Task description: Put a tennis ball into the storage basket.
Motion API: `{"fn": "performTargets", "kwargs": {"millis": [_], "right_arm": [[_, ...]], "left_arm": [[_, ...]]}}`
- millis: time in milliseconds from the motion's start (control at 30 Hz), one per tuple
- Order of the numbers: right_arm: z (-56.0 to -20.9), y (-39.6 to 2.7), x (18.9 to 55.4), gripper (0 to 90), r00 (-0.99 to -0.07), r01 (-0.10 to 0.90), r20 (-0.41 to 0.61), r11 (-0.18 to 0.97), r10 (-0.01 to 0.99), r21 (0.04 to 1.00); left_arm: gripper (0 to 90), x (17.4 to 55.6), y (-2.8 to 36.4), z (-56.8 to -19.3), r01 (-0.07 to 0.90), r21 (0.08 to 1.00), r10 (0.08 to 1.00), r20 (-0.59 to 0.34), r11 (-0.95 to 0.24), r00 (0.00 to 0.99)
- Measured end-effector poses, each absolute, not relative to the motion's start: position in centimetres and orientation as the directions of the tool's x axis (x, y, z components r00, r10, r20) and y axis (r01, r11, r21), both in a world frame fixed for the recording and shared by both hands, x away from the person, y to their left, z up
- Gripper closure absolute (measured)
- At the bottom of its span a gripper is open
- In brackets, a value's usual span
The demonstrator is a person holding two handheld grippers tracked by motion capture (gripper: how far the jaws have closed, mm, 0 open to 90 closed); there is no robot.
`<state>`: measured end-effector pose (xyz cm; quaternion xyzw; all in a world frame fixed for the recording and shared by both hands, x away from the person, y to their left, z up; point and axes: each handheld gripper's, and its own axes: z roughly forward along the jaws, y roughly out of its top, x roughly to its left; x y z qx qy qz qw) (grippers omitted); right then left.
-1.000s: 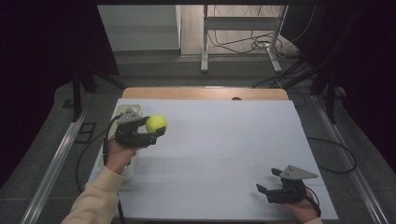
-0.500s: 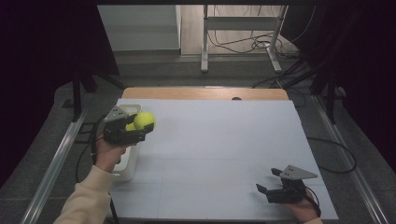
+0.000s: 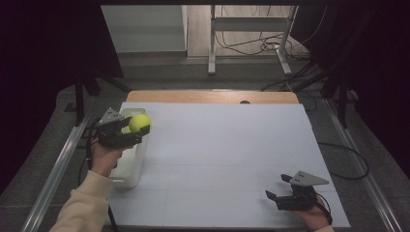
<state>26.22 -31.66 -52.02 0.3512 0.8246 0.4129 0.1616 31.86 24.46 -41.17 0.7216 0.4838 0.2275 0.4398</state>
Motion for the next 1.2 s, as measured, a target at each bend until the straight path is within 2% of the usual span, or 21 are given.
{"fn": "performTargets", "kwargs": {"millis": [567,1200], "right_arm": [[-52.0,-31.7,26.2,12.8,-0.701,0.445,0.022,0.413,0.713,0.795],[-52.0,-31.7,26.2,12.8,-0.701,0.447,0.022,0.415,0.713,0.793]], "left_arm": [[26.8,32.5,27.0,-41.9,0.531,0.839,0.934,-0.083,-0.122,0.346],[26.7,33.3,28.0,-43.0,0.578,0.808,0.947,-0.082,-0.120,0.311]]}}
